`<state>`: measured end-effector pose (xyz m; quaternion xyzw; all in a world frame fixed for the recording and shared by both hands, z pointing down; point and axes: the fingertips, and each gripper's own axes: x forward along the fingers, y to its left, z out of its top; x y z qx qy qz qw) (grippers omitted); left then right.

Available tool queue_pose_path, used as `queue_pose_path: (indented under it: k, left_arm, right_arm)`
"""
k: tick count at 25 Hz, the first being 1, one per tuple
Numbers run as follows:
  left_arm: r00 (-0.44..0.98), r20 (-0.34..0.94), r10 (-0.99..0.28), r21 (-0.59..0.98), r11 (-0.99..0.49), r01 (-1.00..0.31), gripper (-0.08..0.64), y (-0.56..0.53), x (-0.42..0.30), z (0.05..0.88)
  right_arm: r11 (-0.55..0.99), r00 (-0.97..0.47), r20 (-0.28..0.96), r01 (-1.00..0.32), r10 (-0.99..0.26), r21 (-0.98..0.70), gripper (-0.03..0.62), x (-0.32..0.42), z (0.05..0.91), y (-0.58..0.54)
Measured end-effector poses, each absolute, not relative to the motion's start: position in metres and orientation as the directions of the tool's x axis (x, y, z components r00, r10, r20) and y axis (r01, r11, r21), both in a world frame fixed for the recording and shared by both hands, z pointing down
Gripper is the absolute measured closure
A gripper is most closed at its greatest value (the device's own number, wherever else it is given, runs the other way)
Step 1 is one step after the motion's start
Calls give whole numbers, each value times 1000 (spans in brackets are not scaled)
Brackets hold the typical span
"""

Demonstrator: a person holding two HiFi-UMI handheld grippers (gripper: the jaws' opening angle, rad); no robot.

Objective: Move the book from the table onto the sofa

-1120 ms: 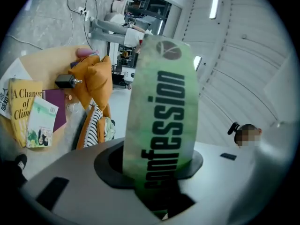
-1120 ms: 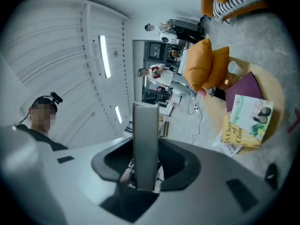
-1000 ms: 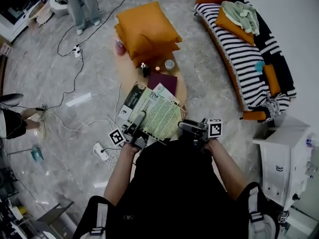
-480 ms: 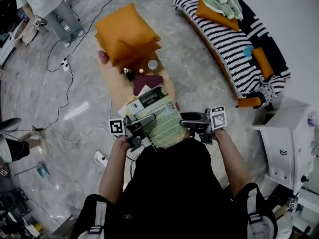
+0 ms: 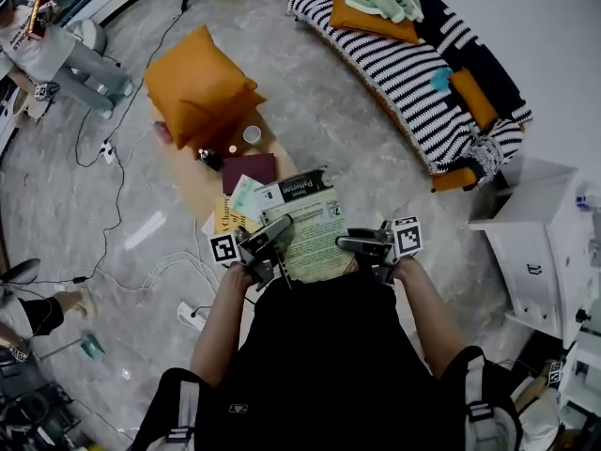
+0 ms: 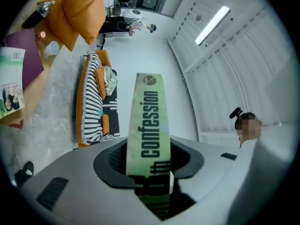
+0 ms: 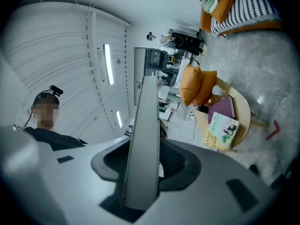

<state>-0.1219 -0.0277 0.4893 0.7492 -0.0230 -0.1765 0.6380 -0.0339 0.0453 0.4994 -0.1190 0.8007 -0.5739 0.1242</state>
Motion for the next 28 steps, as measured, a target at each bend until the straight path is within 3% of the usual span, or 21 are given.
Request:
queue_pose_path:
  k: [12,20,28]
  left_arm:
    - [920,-188,-344,977,-161,140,393,-8,-16,502]
    - [931,-150,-333,978,-190,90,397,-11,45,500]
    - [942,-113,-316,981,-185,56,397,-16,81,507]
  right_arm:
    - [323,-916,-133,4,-379,-947,414,85,504,41]
    - [282,-910,-143,31,-388,-959,416,140,514,46]
    - [278,-846,-215,82,-488,-957,417,175,515,47]
